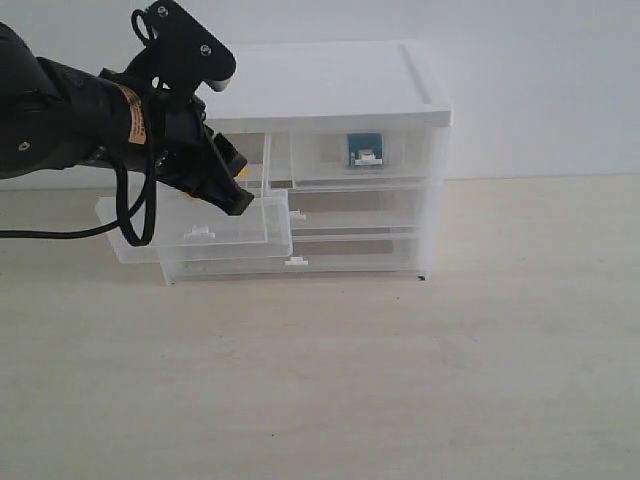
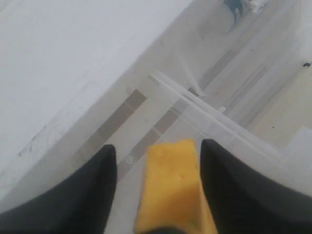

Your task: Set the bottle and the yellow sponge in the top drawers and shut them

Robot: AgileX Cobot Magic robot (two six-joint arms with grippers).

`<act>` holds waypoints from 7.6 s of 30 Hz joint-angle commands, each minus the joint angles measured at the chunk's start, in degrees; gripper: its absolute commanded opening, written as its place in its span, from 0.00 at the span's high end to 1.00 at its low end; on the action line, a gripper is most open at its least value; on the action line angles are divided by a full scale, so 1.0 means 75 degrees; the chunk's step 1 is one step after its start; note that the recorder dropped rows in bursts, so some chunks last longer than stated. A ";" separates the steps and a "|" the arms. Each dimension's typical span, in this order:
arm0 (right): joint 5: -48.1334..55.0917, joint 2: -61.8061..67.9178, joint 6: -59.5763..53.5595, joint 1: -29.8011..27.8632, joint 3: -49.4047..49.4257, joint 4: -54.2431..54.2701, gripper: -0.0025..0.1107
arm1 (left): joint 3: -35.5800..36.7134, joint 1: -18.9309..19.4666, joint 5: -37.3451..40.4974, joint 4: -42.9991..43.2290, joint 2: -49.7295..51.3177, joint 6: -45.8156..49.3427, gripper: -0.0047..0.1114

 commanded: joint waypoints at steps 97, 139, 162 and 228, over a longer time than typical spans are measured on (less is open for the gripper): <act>0.0000 -0.0040 -0.0051 -0.0071 -0.0003 0.0016 0.98 | -0.0538 0.1170 -0.1518 0.0763 0.1405 -0.2247 0.92; 0.0000 -0.0040 -0.0051 -0.0071 -0.0003 0.0016 0.98 | 0.3958 0.1170 0.1704 -0.1700 -0.7815 -0.2653 0.92; 0.0000 -0.0040 -0.0051 -0.0071 -0.0003 0.0016 0.98 | 0.5045 0.1352 0.0857 -0.2829 -0.9102 0.0248 0.92; 0.0000 -0.0040 -0.0051 -0.0071 -0.0003 0.0016 0.98 | 0.8650 0.3925 0.0461 -0.4581 -1.2367 0.1500 0.92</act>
